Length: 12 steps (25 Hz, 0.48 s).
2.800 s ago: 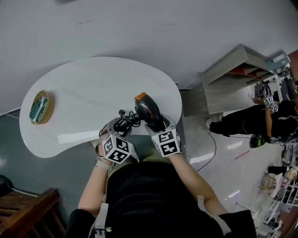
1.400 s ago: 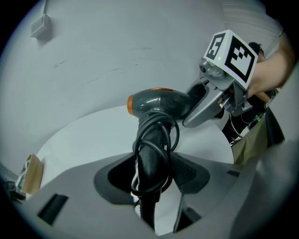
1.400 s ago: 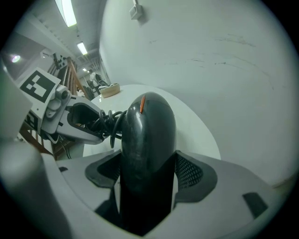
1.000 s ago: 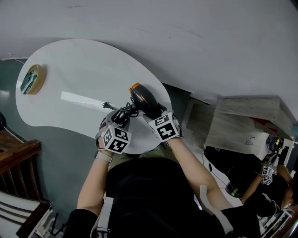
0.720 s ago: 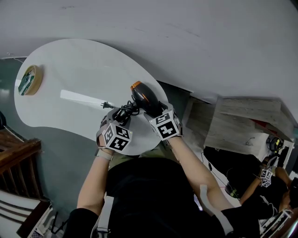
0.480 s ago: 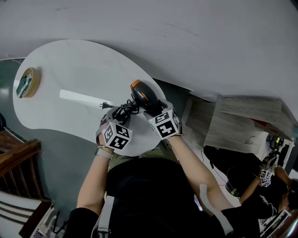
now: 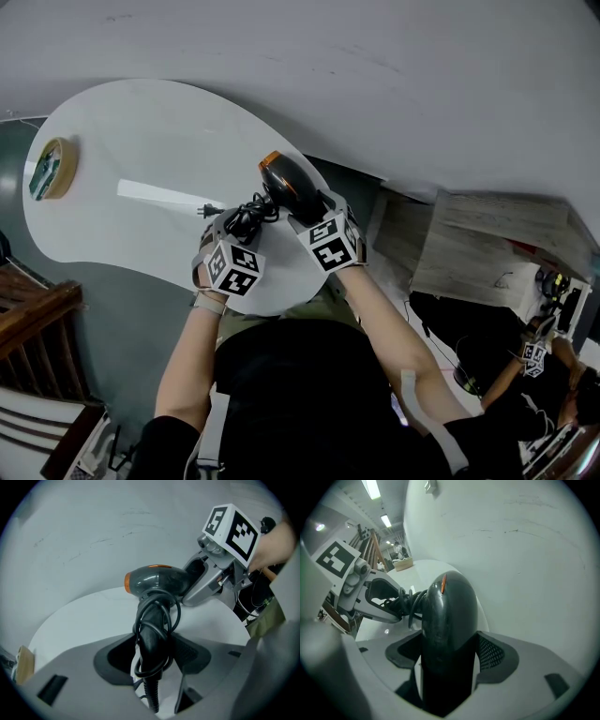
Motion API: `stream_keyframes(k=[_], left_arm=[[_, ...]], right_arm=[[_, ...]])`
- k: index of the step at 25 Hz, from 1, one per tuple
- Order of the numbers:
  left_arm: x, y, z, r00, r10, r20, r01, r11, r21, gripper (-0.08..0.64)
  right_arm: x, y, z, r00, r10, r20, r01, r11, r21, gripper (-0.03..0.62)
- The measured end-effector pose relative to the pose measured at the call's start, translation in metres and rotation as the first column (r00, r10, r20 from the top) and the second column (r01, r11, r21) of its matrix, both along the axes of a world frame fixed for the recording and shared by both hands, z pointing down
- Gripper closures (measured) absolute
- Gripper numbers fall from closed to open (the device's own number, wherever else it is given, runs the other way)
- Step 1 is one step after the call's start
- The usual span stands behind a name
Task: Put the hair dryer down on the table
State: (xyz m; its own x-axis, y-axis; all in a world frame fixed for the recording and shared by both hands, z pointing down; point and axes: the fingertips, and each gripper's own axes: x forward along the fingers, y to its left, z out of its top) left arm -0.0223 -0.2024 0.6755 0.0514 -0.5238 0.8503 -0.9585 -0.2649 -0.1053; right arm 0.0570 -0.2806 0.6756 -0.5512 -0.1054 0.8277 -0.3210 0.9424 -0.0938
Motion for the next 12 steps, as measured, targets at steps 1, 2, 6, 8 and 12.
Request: stream_keyframes(k=[1, 2, 6, 8, 12], left_arm=[[-0.0007, -0.0006, 0.0006, 1.0, 0.004, 0.006, -0.004, 1.0, 0.001, 0.322], [-0.0012, -0.001, 0.0011, 1.0, 0.009, 0.014, -0.009, 1.0, 0.002, 0.321], [-0.0018, -0.0013, 0.002, 0.999, 0.025, 0.037, -0.026, 1.0, 0.006, 0.314], [-0.0015, -0.0016, 0.0023, 0.999, 0.028, 0.043, -0.029, 1.0, 0.007, 0.313], [-0.0011, -0.0013, 0.0021, 0.998, 0.035, 0.052, -0.035, 0.999, 0.008, 0.31]], right_arm=[[-0.0008, -0.0008, 0.001, 1.0, -0.001, -0.001, 0.001, 1.0, 0.006, 0.242], [-0.0014, -0.0011, 0.002, 1.0, -0.001, -0.003, 0.001, 1.0, 0.011, 0.242], [-0.0021, -0.0008, 0.0038, 1.0, 0.004, -0.002, -0.004, 1.0, 0.026, 0.242], [-0.0015, -0.0009, 0.0043, 1.0, 0.01, 0.001, -0.01, 0.999, 0.033, 0.241], [-0.0011, -0.0009, 0.0051, 1.0, 0.018, 0.008, -0.019, 0.999, 0.049, 0.242]])
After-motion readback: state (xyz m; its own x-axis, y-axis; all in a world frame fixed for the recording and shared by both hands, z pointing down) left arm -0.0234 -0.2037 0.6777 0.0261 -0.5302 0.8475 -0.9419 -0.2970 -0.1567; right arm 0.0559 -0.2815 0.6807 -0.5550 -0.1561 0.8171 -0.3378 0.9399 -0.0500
